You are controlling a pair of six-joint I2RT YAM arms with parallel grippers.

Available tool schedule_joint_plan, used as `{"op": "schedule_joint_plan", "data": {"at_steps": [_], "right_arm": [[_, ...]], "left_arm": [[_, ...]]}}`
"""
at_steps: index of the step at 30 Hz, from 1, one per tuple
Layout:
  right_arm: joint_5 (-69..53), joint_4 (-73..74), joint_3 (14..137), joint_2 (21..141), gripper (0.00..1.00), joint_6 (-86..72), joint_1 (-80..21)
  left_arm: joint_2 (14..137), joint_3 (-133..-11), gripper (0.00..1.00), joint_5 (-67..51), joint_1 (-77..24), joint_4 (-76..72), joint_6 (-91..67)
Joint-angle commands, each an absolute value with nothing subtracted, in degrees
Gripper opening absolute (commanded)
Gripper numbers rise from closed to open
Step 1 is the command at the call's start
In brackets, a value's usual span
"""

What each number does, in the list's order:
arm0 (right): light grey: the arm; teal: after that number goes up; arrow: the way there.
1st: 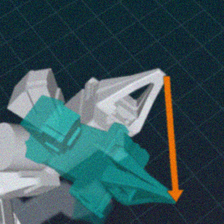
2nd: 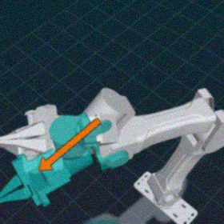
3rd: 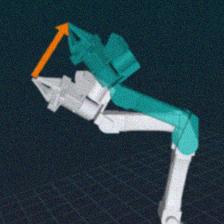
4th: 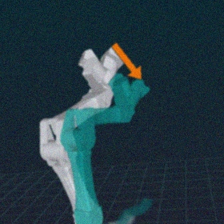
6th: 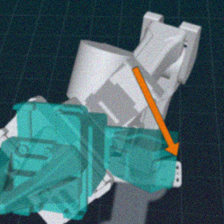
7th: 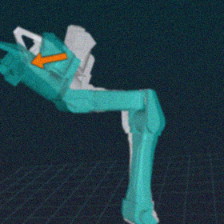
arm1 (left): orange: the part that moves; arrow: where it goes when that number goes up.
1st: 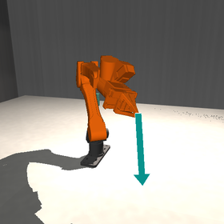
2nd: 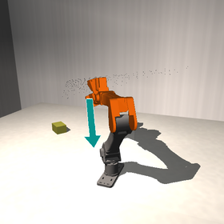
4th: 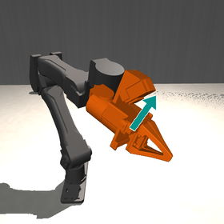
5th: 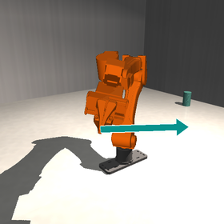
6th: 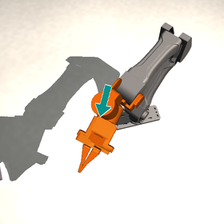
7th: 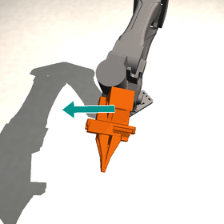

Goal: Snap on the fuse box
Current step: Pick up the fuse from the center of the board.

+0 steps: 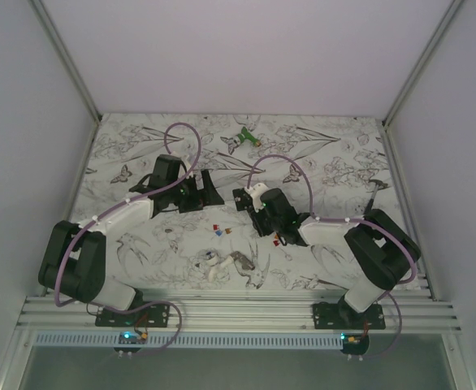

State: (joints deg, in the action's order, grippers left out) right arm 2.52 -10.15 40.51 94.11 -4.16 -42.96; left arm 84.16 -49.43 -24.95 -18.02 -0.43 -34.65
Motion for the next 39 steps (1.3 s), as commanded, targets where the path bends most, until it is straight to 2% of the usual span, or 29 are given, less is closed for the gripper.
{"op": "schedule_joint_plan", "data": {"at_steps": [1, 11, 17, 23, 39], "right_arm": [[5.31, -7.11, 39.2, 96.28, 0.37, -5.34, -43.75], [7.33, -7.88, 39.33, 97.8, 0.35, -6.5, -44.18], [6.84, -8.59, 38.92, 96.93, 0.29, -6.28, -44.12], [6.28, -9.15, 38.18, 94.54, 0.27, -5.98, -44.15], [5.53, -9.0, 37.24, 93.16, 0.35, -6.57, -44.25]], "left_arm": [[83.23, -48.69, 0.97, -25.01, -18.33, -0.61, -34.09], [83.48, -48.83, 0.97, -25.46, -18.31, -0.61, -34.49], [83.42, -48.96, 0.97, -26.34, -18.28, -0.61, -34.88], [83.4, -49.21, 0.96, -27.21, -18.41, -0.76, -35.62], [83.5, -49.4, 0.96, -27.86, -18.63, -1.05, -36.04]]}}
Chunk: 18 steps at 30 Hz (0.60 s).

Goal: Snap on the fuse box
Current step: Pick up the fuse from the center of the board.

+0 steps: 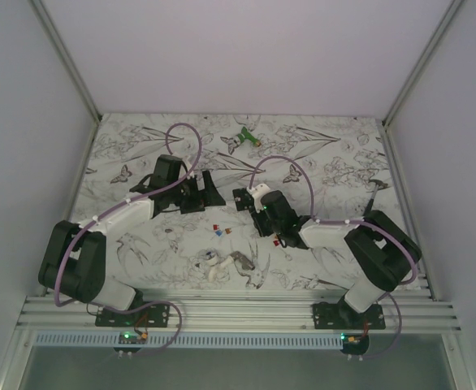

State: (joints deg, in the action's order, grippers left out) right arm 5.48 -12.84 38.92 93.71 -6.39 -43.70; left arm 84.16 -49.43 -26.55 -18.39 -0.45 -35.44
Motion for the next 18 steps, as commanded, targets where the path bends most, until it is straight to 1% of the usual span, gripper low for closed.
{"op": "schedule_joint_plan", "data": {"at_steps": [1, 12, 18], "right_arm": [[5.67, -8.9, 37.16, 92.9, 0.35, -6.65, -44.21], [7.44, -8.24, 36.23, 91.87, 0.36, -7.1, -44.56], [7.47, -9.6, 36.59, 93.66, 0.36, -7.2, -44.57]], "left_arm": [[83.5, -49.39, 0.96, -27.8, -18.68, -1.05, -35.98], [83.63, -49.31, 0.96, -27.69, -18.64, -1.02, -35.99], [83.6, -49.15, 0.96, -27.7, -18.64, -1.03, -36.02]]}}
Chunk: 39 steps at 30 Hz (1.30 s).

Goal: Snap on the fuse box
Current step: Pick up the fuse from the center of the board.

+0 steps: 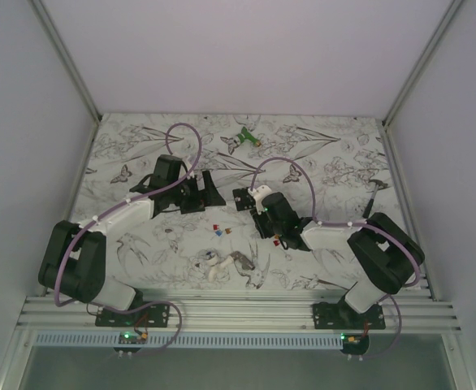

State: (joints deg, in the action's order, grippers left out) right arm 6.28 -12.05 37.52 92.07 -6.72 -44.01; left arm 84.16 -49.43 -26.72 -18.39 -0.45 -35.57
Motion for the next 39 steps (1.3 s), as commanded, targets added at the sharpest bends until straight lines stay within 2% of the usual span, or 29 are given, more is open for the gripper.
{"op": "schedule_joint_plan", "data": {"at_steps": [1, 11, 17, 25, 32, 39], "right_arm": [[7.51, -9.82, 36.64, 94.02, 0.36, -7.33, -44.58], [8.04, -10.53, 36.73, 95.01, 0.36, -7.46, -44.61], [8.25, -10.02, 36.51, 94.64, 0.3, -7.43, -44.65], [6.63, -11.89, 36.26, 92.17, 0.27, -6.12, -44.65], [1.87, -15.49, 37.12, 87.44, 0.27, -3.03, -44.64], [-4.33, -20.32, 37.03, 82.48, 0.27, -0.27, -44.4]], "left_arm": [[83.53, -49.13, 0.96, -27.69, -18.66, -1.05, -36.03], [83.25, -48.97, 0.96, -27.69, -18.7, -1.05, -35.99], [83.07, -48.93, 0.96, -27.81, -18.71, -1.05, -36.16], [83.21, -49.39, 0.95, -29.63, -18.87, -1.3, -37.22], [82.05, -49.55, 0.93, -30.69, -20.01, -1.89, -38.35], [82.33, -50.09, 0.84, -33.69, -20.89, -3.25, -40.0]]}}
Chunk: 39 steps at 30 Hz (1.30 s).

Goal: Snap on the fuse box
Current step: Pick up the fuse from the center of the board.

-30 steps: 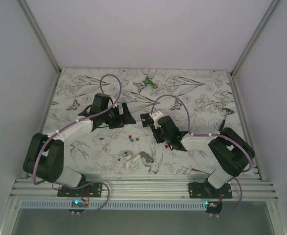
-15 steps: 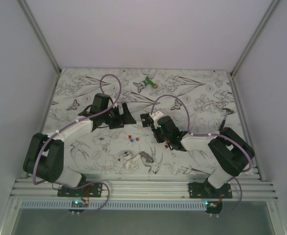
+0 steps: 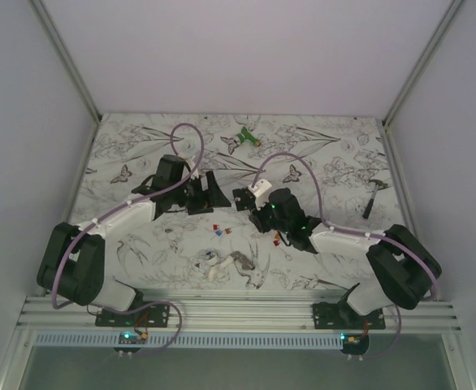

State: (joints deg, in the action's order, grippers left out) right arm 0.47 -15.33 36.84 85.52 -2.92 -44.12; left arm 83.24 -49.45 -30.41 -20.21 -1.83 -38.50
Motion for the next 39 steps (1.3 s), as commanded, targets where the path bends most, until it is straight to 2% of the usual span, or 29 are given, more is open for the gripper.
{"op": "schedule_joint_plan", "data": {"at_steps": [1, 8, 13, 17, 28, 39], "right_arm": [[-5.68, -21.05, 36.93, 81.72, 0.27, -0.1, -44.4], [-12.26, -26.27, 35.79, 76.95, 0.28, 0.36, -44.45], [-15.36, -27.66, 35.62, 75.52, 0.28, 0.37, -44.39], [-16.06, -28.8, 35.19, 75.24, 0.28, 0.12, -44.39], [-17.09, -33.11, 33.75, 75.43, 0.28, -1.44, -44.41], [-17.67, -35.65, 33.45, 76.37, 0.28, -2.12, -44.3]], "left_arm": [[82.41, -50.16, 0.83, -34.24, -21.06, -3.59, -40.37], [82.38, -50.19, 0.76, -37.29, -22.2, -6.85, -42.44], [82.49, -49.67, 0.65, -38.9, -22.41, -9.6, -44.13], [82.09, -49.2, 0.6, -39.88, -22.84, -11.49, -45.27], [81.76, -47.99, 0.38, -40.32, -24.24, -13.98, -47.61], [81.48, -47.37, 0.25, -40.34, -24.69, -14.57, -48.53]]}}
